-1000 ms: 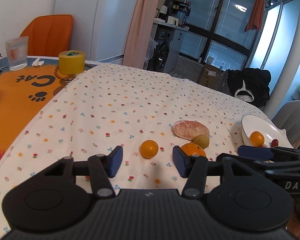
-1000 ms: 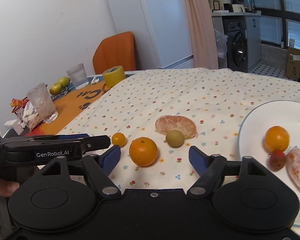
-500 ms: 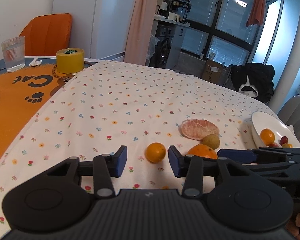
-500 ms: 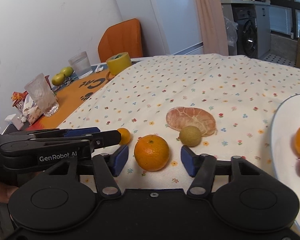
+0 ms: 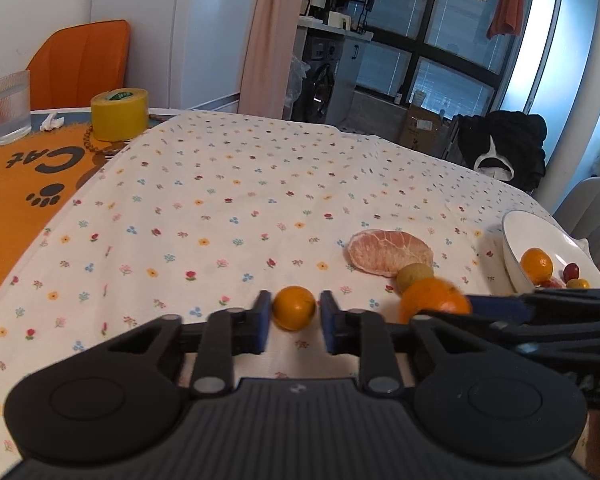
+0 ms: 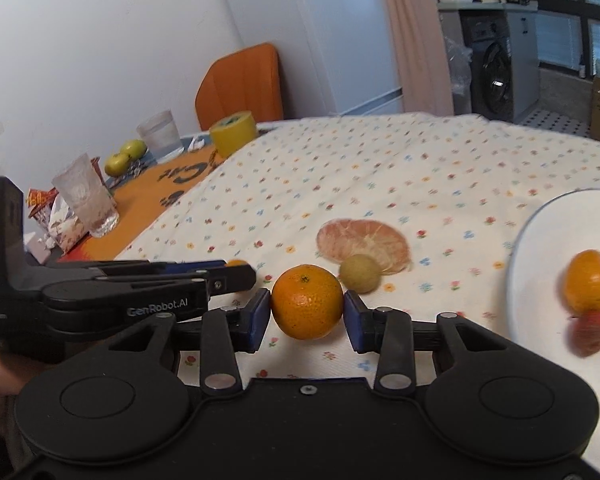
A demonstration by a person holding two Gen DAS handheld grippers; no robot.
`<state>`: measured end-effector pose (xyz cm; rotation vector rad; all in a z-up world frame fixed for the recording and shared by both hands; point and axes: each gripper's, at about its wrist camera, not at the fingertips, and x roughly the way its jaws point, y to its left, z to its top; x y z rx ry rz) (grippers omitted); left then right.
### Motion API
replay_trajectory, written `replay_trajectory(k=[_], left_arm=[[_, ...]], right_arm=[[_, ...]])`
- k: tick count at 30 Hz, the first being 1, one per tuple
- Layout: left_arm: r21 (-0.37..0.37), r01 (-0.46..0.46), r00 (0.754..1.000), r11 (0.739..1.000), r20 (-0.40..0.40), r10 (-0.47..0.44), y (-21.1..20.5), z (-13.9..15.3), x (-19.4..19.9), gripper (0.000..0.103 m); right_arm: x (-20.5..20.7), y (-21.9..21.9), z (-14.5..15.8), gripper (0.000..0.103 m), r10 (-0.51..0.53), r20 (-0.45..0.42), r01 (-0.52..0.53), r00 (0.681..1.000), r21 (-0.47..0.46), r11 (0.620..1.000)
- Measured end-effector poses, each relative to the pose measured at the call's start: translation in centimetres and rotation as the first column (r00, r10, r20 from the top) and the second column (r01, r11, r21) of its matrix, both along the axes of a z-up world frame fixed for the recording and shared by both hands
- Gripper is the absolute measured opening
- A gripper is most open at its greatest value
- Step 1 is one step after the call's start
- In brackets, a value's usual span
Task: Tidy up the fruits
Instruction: 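Grasp a small tangerine with the left gripper while the right gripper grasps an orange, then carry the tangerine and orange onto the white plate and open both grippers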
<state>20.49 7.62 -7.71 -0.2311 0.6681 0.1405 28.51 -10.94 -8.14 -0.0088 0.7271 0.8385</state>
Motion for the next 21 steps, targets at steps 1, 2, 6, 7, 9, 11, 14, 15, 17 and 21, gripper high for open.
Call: replay_trajectory(k=[1, 2, 6, 7, 9, 11, 14, 15, 17, 21], left_arm=[[0.011, 0.004, 1.0, 1.0, 0.005, -0.004, -0.3, 0.1, -0.1, 0.022], [0.02, 0.007, 1.0, 1.0, 0.008, -0.007, -0.5, 0.2, -0.2, 0.022], [0.016, 0.015, 1.0, 1.0, 0.022, -0.016, -1.2, 0.8, -0.8, 0.022], [0.021, 0.018, 0.999, 1.0, 0.027, -0.018, -1.4, 0.9, -1.0, 0.022], [0.025, 0.024, 0.999, 0.999, 0.035, -0.025, -1.8, 1.4, -1.2, 0.022], [0.028, 0.031, 0.998, 0.999, 0.045, -0.032, -2.4, 1.9, -1.5, 0.022], [0.033, 0.044, 0.997, 0.998, 0.061, -0.046, -3.2, 2.5, -1.8, 0.022], [0.035, 0.049, 0.997, 0.998, 0.065, -0.051, -3.6, 2.7, -1.9, 0.022], [0.039, 0.06, 0.995, 0.997, 0.074, -0.063, -4.3, 3.1, -2.0, 0.022], [0.042, 0.082, 0.992, 0.996, 0.09, -0.085, -5.6, 3.7, -2.2, 0.022]], right_arm=[[-0.1, -0.5, 0.2, 0.038, -0.01, 0.003, 0.01, 1.0, 0.005, 1.0], [-0.1, -0.9, 0.4, 0.038, -0.019, 0.006, 0.019, 1.0, 0.009, 1.0], [-0.2, -2.3, 1.0, 0.038, -0.047, 0.018, 0.047, 0.999, 0.016, 0.999], [-0.3, -2.6, 1.1, 0.038, -0.054, 0.022, 0.054, 0.998, 0.02, 0.998], [-0.4, -3.4, 1.4, 0.038, -0.071, 0.028, 0.07, 0.997, 0.03, 0.997], [-0.5, -4.1, 1.6, 0.038, -0.088, 0.033, 0.086, 0.996, 0.037, 0.996], [-0.9, -5.2, 2.0, 0.038, -0.106, 0.042, 0.104, 0.993, 0.045, 0.994], [-1.0, -5.6, 2.1, 0.038, -0.112, 0.046, 0.11, 0.993, 0.048, 0.993], [-1.2, -6.4, 2.4, 0.038, -0.126, 0.052, 0.123, 0.991, 0.052, 0.991], [-1.6, -8.1, 2.7, 0.038, -0.151, 0.064, 0.148, 0.986, 0.053, 0.988]])
